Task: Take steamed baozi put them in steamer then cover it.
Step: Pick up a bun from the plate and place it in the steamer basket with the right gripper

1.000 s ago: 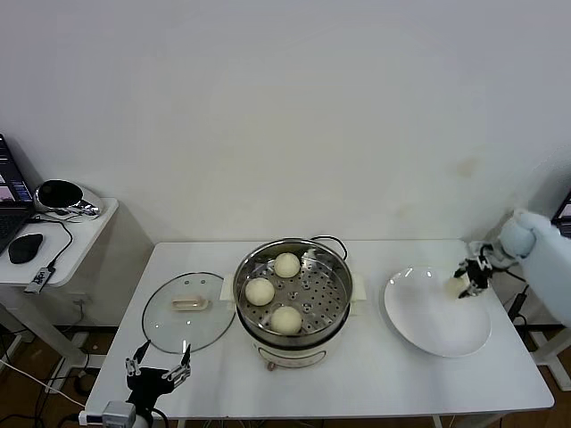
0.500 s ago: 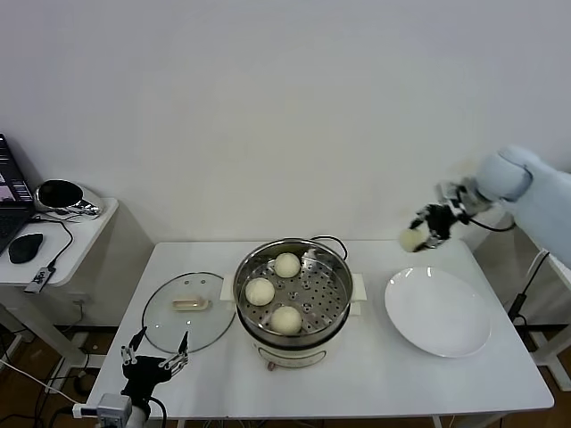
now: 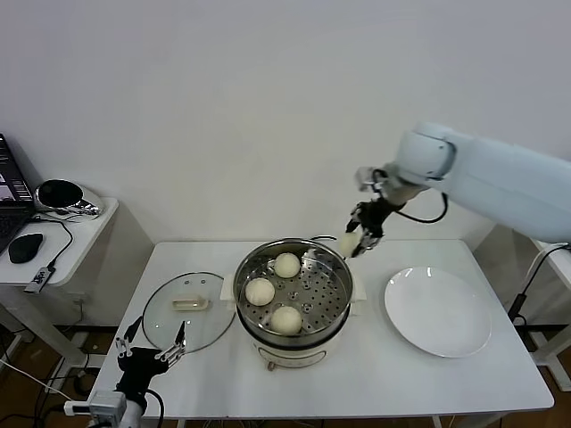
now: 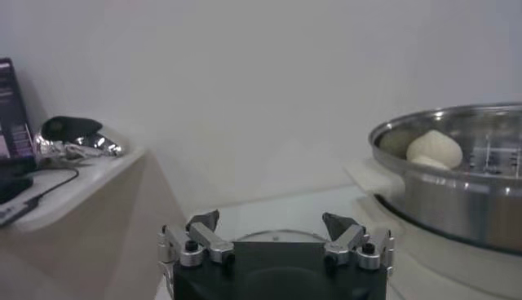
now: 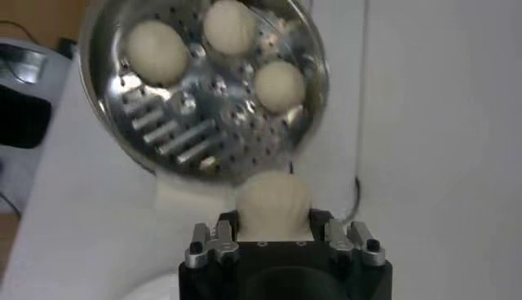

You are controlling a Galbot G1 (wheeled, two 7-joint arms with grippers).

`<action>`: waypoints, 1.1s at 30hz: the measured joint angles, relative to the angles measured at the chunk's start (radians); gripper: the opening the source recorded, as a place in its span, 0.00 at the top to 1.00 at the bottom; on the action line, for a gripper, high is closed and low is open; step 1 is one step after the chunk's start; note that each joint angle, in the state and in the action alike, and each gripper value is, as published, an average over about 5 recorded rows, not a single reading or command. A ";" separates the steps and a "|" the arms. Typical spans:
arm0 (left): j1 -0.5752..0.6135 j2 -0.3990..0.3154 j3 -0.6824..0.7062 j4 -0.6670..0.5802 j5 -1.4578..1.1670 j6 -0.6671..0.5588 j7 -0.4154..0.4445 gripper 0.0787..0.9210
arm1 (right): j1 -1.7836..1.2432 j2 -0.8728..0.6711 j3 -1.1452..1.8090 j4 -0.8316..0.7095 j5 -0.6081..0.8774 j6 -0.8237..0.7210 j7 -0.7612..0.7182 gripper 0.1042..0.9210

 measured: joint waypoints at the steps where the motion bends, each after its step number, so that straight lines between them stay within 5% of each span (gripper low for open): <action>1: -0.002 0.000 0.000 0.001 -0.002 0.000 0.000 0.12 | 0.001 0.015 -0.009 0.000 0.008 -0.012 0.004 0.46; 33: -0.034 0.007 0.000 0.058 -0.020 0.002 0.004 0.12 | -0.152 0.216 -0.038 -0.115 -0.045 -0.158 0.033 0.45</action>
